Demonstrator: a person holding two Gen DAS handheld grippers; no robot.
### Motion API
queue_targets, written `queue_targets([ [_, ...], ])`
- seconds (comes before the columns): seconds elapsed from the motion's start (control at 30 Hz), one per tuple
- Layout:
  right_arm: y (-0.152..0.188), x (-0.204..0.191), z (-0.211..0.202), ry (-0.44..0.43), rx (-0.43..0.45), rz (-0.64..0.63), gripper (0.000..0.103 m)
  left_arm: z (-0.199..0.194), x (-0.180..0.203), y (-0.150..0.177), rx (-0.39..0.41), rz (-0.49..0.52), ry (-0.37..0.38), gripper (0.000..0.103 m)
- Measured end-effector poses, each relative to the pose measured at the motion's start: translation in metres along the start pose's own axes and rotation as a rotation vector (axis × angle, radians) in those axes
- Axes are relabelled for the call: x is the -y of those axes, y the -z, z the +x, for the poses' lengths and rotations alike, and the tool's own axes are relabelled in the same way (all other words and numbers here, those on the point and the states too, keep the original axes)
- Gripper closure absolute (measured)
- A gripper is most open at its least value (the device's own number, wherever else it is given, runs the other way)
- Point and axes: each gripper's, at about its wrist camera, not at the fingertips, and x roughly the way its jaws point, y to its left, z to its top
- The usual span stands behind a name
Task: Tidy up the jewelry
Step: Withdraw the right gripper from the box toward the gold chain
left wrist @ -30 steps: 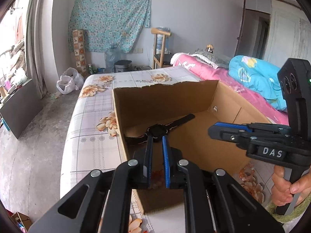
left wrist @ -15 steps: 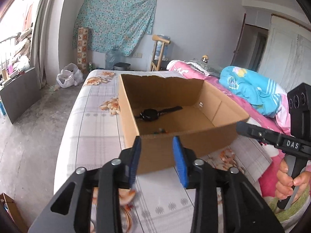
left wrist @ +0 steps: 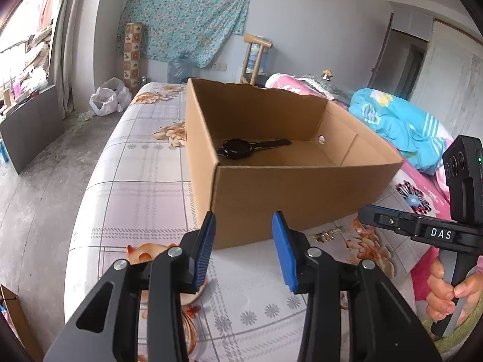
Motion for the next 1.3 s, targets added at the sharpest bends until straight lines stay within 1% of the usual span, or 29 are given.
queue_targets([
  [0.23,-0.006,0.001,0.009,-0.022,-0.001,0.022,0.069,0.005,-0.013,-0.009,0.01,-0.029,-0.013,0.065],
  [0.6,-0.01,-0.016,0.013,-0.061,0.018,0.006,0.066,0.01,-0.017,-0.013,0.016,-0.026,-0.023,0.063],
  [0.7,-0.01,-0.019,0.016,-0.064,0.018,0.006,0.064,0.011,-0.018,-0.015,0.017,-0.031,-0.029,0.063],
  [0.9,-0.009,-0.019,0.016,-0.067,0.019,0.01,0.063,0.012,-0.019,-0.015,0.02,-0.044,-0.035,0.061],
  [0.97,-0.008,-0.02,0.015,-0.058,0.021,0.006,0.061,0.011,-0.019,-0.013,0.018,-0.046,-0.04,0.058],
  [1.07,-0.007,-0.023,0.015,-0.038,0.024,-0.006,0.052,0.01,-0.022,-0.007,0.003,-0.054,-0.047,0.052],
  [1.17,-0.003,-0.027,0.015,-0.011,0.024,-0.024,0.045,0.012,-0.023,0.002,-0.028,-0.056,-0.057,0.046],
  [1.2,-0.001,-0.028,0.014,0.0,0.023,-0.033,0.041,0.013,-0.023,0.006,-0.045,-0.055,-0.059,0.043],
  [1.3,0.004,-0.032,0.013,0.023,0.02,-0.055,0.035,0.019,-0.021,0.016,-0.089,-0.039,-0.076,0.039],
])
